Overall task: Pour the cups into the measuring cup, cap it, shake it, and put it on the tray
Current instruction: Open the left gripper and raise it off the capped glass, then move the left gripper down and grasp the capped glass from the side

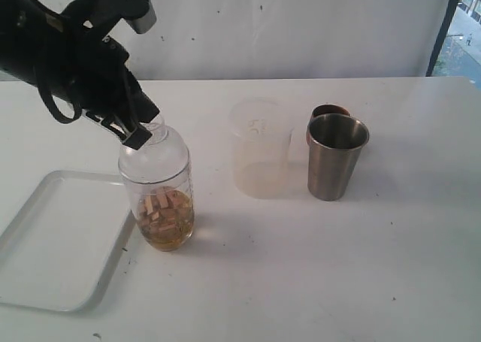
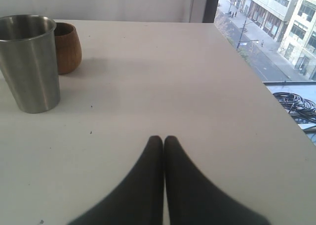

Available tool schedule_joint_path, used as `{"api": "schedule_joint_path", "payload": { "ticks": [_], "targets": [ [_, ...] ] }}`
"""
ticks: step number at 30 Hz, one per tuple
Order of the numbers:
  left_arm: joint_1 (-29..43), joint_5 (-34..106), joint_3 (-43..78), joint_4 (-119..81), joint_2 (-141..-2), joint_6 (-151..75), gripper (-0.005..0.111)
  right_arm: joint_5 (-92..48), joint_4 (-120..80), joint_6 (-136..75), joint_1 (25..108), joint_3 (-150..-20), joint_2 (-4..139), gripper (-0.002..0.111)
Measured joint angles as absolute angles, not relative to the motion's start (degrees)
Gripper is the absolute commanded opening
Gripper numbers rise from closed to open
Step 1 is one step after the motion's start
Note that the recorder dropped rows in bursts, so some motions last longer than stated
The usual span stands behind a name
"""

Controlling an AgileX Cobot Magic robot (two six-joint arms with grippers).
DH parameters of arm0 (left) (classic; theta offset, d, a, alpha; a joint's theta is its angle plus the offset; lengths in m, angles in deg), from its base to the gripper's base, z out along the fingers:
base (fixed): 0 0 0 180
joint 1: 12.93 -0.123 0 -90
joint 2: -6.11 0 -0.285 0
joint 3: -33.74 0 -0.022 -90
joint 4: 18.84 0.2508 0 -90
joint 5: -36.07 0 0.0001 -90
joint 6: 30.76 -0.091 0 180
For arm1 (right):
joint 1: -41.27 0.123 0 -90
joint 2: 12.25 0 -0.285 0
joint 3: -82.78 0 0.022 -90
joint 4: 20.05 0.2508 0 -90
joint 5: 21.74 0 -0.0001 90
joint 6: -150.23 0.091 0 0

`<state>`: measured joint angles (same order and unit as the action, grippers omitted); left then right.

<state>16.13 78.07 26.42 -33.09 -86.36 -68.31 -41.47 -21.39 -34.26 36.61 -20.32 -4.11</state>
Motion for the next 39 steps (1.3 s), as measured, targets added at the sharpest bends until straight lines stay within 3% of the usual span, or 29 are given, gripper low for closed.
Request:
{"api": "schedule_joint_path", "payload": {
  "ticks": [13,17,27,30,34,39],
  "targets": [
    [16.13,73.17,26.37,-34.35,-81.32,-69.24,0.0,-41.47,-21.39,-34.26,36.61,-20.32,-4.11,0.0],
    [16.13,57.82,20.58,-36.87,-72.33,-67.36,0.0,-41.47,-21.39,-34.26,36.61,-20.32,-4.11,0.0],
    [16.13,23.45,-9.36,-42.6,-58.49,-61.53,0.0,-41.47,-21.39,-34.26,36.61,-20.32,-4.11,0.0],
    [16.13,12.4,-18.18,-34.79,-58.22,-48.08,0.0,-41.47,-21.39,-34.26,36.61,-20.32,-4.11,0.0],
    [16.18,-5.73,-30.18,-10.27,-61.42,-28.01,0.0,-41.47,-21.39,-34.26,36.61,-20.32,-4.11,0.0],
    [16.18,-9.22,-33.34,-5.43,-68.41,-25.31,0.0,-41.47,-21.39,-34.26,36.61,-20.32,-4.11,0.0]
  ]
}}
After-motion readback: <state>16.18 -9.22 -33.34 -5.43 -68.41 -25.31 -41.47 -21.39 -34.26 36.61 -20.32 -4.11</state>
